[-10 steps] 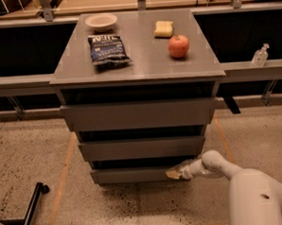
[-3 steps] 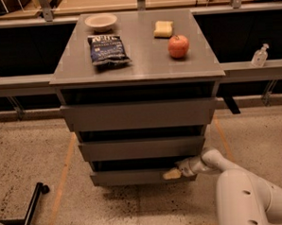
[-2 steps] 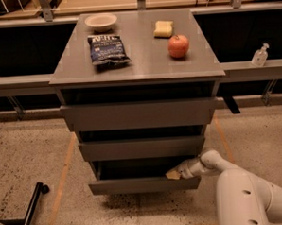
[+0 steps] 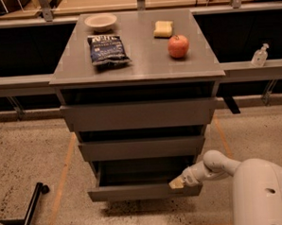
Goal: Open bottom drawer
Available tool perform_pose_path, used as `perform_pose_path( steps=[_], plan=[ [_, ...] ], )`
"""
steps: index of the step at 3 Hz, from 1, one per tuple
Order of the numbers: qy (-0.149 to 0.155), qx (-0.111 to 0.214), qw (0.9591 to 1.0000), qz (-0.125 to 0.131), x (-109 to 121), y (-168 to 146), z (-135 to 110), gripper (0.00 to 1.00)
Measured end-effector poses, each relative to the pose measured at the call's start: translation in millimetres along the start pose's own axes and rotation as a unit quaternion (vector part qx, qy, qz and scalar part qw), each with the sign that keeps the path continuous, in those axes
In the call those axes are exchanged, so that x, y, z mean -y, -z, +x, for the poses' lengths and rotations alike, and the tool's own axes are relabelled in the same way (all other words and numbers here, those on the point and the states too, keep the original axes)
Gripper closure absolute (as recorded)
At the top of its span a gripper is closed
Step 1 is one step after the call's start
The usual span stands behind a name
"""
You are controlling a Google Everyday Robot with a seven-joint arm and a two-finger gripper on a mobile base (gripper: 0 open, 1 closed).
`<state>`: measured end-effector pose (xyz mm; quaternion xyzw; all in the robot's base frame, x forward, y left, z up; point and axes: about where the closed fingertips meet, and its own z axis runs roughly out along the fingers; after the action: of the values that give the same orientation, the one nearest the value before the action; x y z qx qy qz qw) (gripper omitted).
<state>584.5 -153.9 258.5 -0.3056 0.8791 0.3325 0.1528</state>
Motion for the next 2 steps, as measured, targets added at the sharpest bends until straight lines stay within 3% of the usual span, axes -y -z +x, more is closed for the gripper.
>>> perform_pose_path(
  steps=[1,2],
  plan=[
    [-0.007,-0.018,0.9996,-0.022,-22.2,-13.3,19.7,0.70],
    [0.009,-0.002,0.9999,-0.011,-9.8,-8.1,0.9,0.39]
  ],
)
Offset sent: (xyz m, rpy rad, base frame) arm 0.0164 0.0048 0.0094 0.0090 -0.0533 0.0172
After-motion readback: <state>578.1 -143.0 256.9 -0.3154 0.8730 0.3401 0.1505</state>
